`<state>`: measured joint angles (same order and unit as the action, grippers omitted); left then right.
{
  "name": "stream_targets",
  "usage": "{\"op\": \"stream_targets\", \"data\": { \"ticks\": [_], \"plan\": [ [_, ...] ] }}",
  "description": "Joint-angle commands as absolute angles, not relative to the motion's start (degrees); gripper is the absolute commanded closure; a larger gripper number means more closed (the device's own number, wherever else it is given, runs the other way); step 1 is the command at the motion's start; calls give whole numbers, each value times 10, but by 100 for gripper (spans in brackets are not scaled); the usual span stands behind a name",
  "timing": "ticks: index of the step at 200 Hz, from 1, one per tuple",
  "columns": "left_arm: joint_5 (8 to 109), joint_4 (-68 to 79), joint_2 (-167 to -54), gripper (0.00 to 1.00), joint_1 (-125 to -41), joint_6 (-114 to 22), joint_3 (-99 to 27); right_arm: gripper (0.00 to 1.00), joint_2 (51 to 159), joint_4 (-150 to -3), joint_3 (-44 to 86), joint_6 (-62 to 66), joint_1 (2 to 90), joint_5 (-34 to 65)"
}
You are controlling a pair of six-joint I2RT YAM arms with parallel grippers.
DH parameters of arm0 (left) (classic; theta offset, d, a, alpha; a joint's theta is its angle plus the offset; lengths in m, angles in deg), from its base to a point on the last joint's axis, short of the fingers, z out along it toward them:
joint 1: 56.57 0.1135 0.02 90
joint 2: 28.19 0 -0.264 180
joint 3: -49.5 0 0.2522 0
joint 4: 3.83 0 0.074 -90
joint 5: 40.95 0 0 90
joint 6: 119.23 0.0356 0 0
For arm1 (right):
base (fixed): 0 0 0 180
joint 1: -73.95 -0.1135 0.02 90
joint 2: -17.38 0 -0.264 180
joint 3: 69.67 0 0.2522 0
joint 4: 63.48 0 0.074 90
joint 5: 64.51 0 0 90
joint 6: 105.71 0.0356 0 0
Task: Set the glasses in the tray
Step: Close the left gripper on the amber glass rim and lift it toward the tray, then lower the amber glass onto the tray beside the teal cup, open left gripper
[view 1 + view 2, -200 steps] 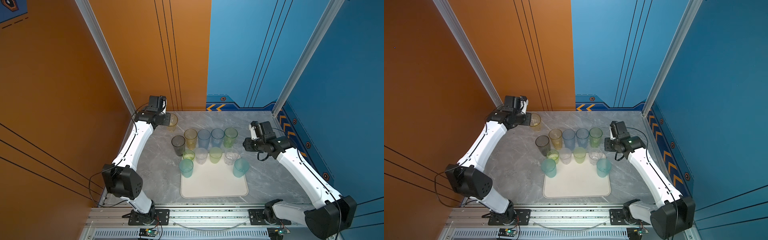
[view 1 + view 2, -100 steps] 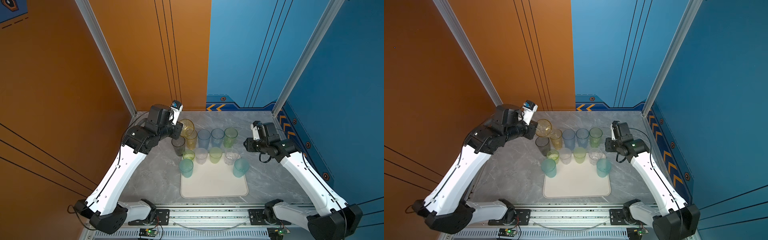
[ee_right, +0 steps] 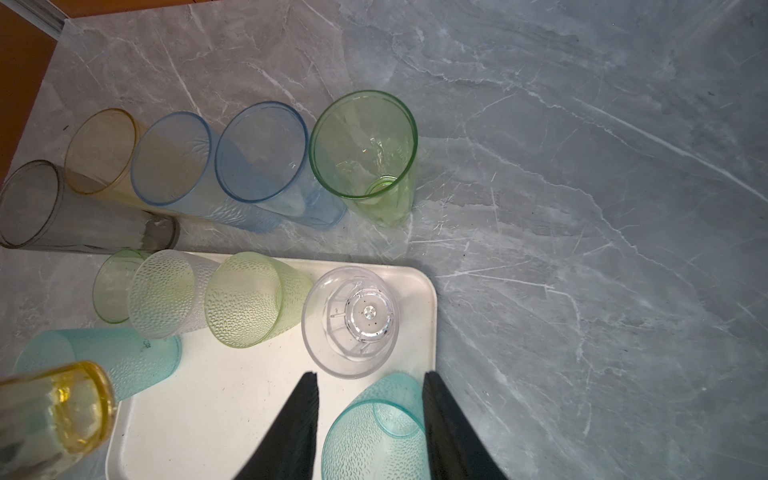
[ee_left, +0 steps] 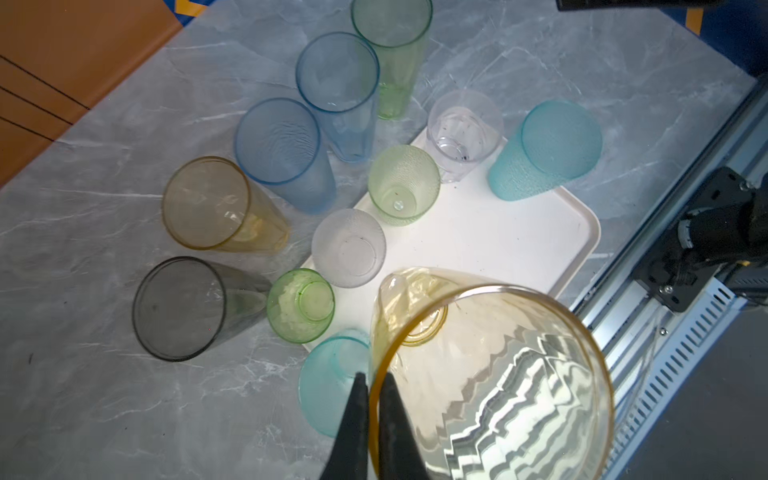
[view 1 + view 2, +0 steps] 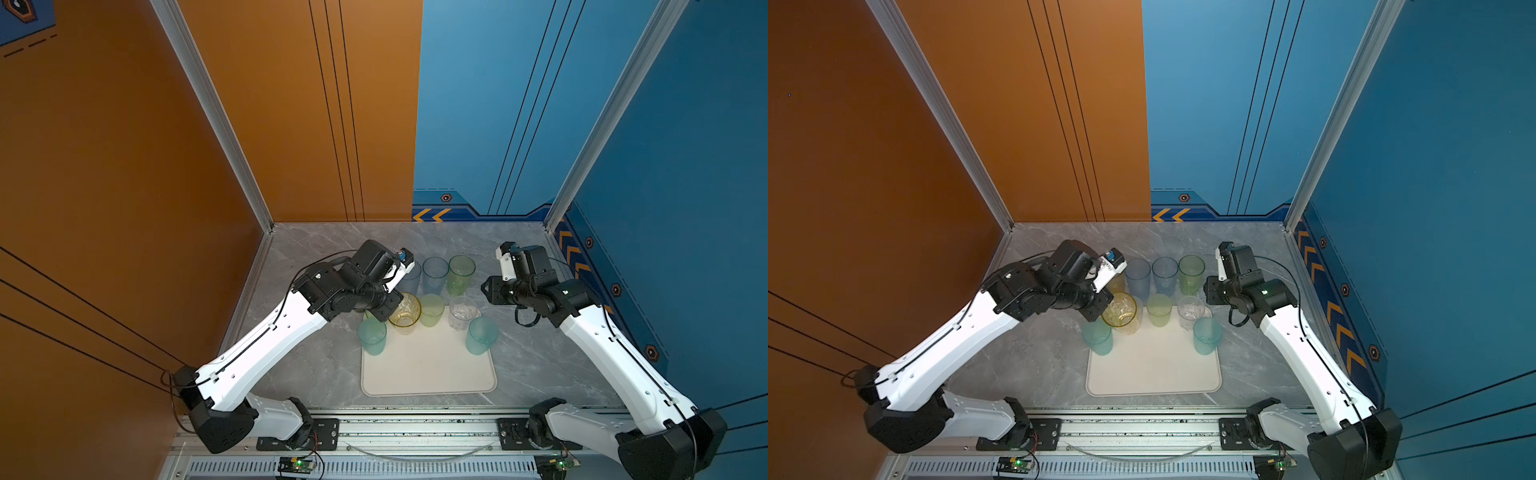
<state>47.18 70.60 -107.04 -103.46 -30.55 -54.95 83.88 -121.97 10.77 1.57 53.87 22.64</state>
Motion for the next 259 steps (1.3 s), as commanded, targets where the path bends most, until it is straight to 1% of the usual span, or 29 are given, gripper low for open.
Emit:
{"op": "stream_targets", "data": {
  "ticks": [1, 30, 61, 110, 178, 259],
  "plan": [
    [507, 708, -1086, 95, -1043, -315, -542, 59, 836, -1217, 118, 27, 532, 230],
    [520, 708, -1120, 95, -1047, -317, -531, 59, 837, -1217, 117, 28, 529, 232],
    [498, 699, -1144, 95, -1043, -320, -515, 59, 841, -1216, 117, 27, 528, 233],
    [513, 657, -1148, 95, -1029, -328, -480, 59, 856, -1214, 115, 23, 526, 235],
    [497, 642, -1163, 96, -1017, -330, -448, 59, 870, -1212, 117, 20, 525, 236],
    [519, 621, -1173, 96, -993, -327, -428, 60, 889, -1213, 127, 19, 522, 236]
  ]
}}
